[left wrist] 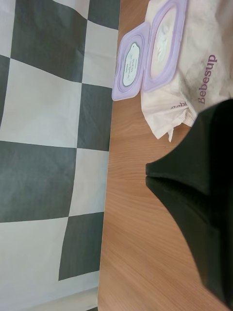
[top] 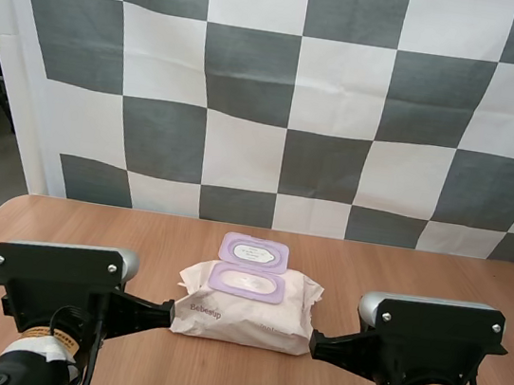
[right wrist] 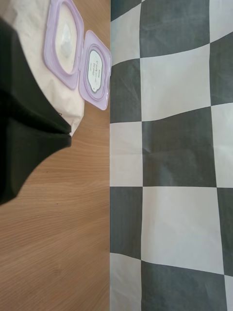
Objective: Open the wet wipes lid
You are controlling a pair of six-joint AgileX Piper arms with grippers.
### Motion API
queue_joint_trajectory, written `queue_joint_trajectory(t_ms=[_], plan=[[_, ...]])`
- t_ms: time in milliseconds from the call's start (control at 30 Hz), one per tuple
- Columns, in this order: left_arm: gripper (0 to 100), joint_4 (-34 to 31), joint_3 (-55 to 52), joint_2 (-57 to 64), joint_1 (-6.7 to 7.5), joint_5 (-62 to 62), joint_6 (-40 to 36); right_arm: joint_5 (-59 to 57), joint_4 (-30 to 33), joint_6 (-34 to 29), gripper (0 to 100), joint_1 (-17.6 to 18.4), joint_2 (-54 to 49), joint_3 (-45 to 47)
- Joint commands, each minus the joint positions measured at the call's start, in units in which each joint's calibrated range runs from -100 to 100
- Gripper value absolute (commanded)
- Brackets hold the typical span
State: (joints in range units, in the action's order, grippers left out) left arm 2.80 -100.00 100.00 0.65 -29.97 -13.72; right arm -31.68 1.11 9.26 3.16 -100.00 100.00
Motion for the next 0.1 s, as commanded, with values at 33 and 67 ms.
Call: queue_joint_trajectory(t_ms=[33,67], plan=[[0,0.0,0.0,0.0,0.02,0.0,0.0,0.0,0.0,0.0,0,0.0,0.0,0.0],[0,0.0,0.0,0.0,0.02,0.0,0.0,0.0,0.0,0.0,0,0.0,0.0,0.0]])
